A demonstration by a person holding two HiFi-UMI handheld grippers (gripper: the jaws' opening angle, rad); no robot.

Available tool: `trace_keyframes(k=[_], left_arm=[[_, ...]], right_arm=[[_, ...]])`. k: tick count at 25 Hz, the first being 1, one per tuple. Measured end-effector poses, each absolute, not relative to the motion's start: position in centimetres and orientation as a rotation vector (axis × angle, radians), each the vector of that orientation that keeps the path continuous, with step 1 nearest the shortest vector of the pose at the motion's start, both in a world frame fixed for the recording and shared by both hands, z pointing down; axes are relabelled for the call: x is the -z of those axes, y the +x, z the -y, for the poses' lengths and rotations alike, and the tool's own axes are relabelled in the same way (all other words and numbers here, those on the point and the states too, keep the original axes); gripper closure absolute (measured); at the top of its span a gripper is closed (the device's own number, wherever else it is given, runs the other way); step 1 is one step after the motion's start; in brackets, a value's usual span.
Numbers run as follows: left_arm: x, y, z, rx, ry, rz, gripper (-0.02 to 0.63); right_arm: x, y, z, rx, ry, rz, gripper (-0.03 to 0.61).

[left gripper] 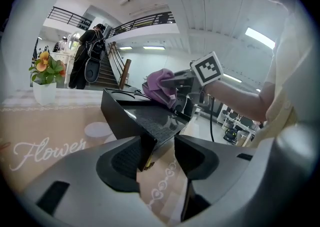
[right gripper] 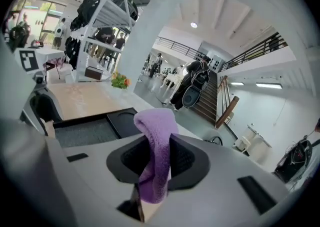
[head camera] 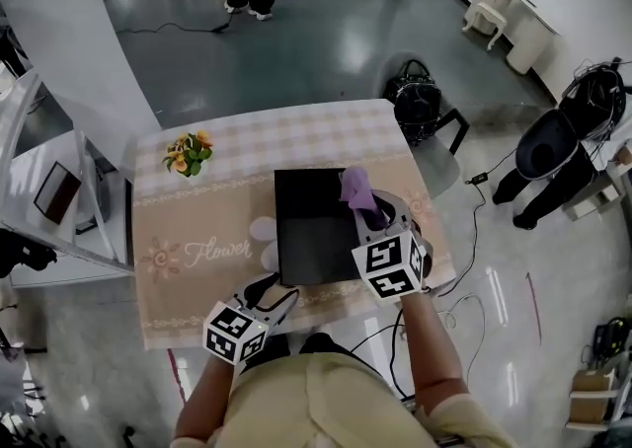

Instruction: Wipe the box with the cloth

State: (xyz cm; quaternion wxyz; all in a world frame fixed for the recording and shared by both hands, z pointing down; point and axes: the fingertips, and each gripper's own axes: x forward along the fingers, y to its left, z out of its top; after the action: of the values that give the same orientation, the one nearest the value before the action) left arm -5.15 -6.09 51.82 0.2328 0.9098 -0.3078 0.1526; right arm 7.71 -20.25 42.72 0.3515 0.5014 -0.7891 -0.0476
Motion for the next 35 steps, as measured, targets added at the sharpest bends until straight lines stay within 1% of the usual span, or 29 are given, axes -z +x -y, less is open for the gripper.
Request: trace_keyframes(k=[7, 16, 27, 35], left_arm=[[-51.6, -5.6, 6.6, -0.398, 2.482, 0.889, 0.396], [-50.4, -6.5, 7.4, -0.367, 2.489, 0.957, 0.4], [-51.1, -6.0, 6.4, -0.386, 2.48, 0.911, 0.4], [-51.2, -6.1, 6.0, -0.387, 2.481, 0.91, 0.4]], right_arm=[[-38.0, 3.8, 17.5, 0.125, 1.242, 2.242, 0.477], [-37.5, -1.5, 14.3, 0.068, 1.092, 2.407, 0.477], [-42.1, -5.5, 11.7, -0.073, 0.967, 2.467, 0.477], [-48.2, -5.5, 11.0, -0.128, 0.961, 2.385, 0.476]])
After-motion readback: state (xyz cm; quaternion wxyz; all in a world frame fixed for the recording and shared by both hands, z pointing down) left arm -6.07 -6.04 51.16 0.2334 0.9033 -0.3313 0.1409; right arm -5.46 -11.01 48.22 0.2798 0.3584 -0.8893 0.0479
